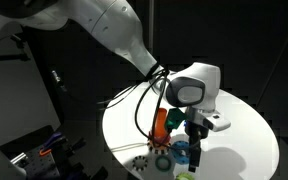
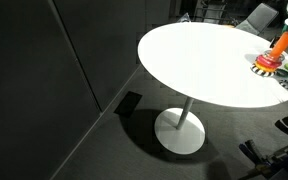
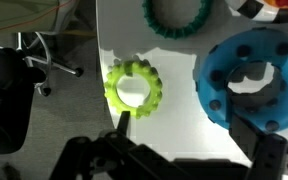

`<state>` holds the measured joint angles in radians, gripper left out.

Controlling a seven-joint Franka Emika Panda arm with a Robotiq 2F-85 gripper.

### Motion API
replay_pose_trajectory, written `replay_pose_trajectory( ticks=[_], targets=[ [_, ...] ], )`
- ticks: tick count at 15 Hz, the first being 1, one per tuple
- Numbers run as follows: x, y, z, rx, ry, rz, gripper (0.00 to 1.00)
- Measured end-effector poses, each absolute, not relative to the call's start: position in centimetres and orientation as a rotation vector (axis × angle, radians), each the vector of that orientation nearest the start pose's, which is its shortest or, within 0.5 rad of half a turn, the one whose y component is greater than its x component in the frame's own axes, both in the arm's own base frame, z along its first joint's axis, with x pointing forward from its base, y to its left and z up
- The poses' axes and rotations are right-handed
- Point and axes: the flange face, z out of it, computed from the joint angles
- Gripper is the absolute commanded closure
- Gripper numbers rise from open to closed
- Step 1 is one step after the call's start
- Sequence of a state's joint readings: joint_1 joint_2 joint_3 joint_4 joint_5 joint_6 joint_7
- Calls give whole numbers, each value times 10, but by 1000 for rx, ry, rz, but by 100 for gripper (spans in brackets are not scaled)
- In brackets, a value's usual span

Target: Put the blue ring around the orange rod

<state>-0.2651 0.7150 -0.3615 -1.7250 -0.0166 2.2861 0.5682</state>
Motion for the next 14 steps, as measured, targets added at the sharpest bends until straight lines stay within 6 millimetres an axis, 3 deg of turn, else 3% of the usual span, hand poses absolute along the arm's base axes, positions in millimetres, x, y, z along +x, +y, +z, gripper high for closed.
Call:
replay_pose_trajectory(
  ticks=[14],
  targets=[
    [542, -365, 179, -2920, 1680, 273, 0]
  ],
)
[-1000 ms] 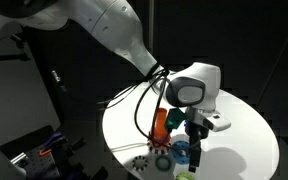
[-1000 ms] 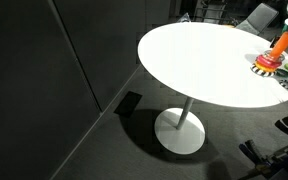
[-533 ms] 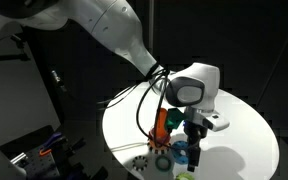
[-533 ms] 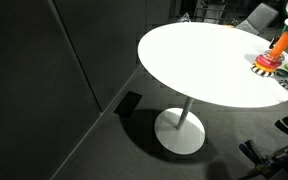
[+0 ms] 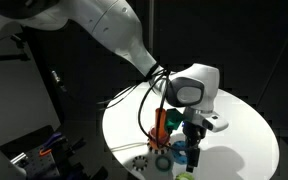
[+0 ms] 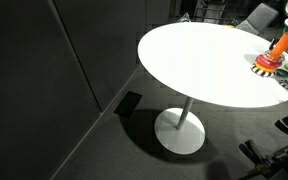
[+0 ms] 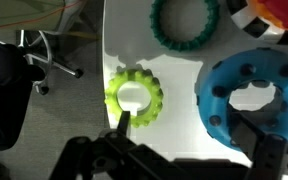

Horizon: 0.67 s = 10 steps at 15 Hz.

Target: Put the blue ring around the orange rod

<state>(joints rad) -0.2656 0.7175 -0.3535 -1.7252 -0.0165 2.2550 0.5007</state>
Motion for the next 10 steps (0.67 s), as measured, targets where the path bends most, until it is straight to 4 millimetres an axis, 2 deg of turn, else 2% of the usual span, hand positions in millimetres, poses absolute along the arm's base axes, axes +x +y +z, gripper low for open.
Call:
replay_pose_trajectory(
  ticks=[10],
  targets=[
    [539, -364, 174, -2922, 1673, 301, 0]
  ],
)
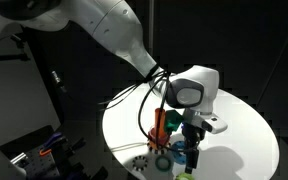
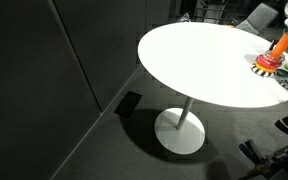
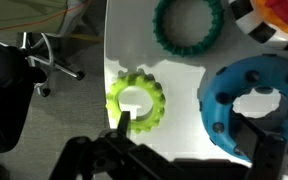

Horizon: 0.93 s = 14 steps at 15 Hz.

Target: Put the blue ring around the orange rod

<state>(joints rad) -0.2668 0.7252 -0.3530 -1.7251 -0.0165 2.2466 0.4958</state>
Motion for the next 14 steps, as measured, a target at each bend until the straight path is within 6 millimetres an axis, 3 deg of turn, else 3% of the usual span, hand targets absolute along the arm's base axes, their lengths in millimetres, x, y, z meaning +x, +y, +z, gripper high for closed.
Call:
replay_pose_trajectory(
  ticks=[14],
  targets=[
    [533, -378, 170, -2789, 1774, 162, 0]
  ],
)
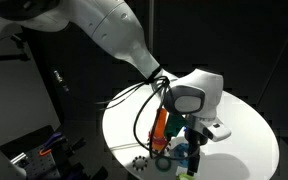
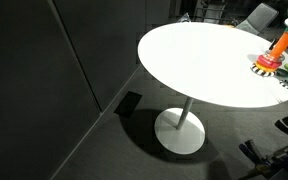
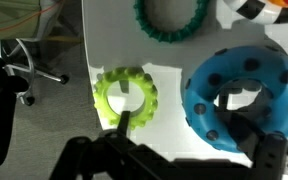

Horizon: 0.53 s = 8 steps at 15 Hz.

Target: Put the blue ring around the orange rod

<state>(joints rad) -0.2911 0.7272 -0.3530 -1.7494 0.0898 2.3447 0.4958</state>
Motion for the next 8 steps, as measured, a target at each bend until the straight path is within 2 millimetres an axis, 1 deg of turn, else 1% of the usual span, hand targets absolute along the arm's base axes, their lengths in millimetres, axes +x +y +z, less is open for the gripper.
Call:
replay_pose_trajectory(
  ticks=[3, 4, 5, 8],
  targets=[
    [531, -377, 165, -2783, 1780, 120, 0],
    [530, -377, 164, -2782, 1781, 105, 25],
    [530, -377, 163, -2779, 1783, 95, 26],
    [531, -377, 163, -2771, 1788, 62, 51]
  ],
)
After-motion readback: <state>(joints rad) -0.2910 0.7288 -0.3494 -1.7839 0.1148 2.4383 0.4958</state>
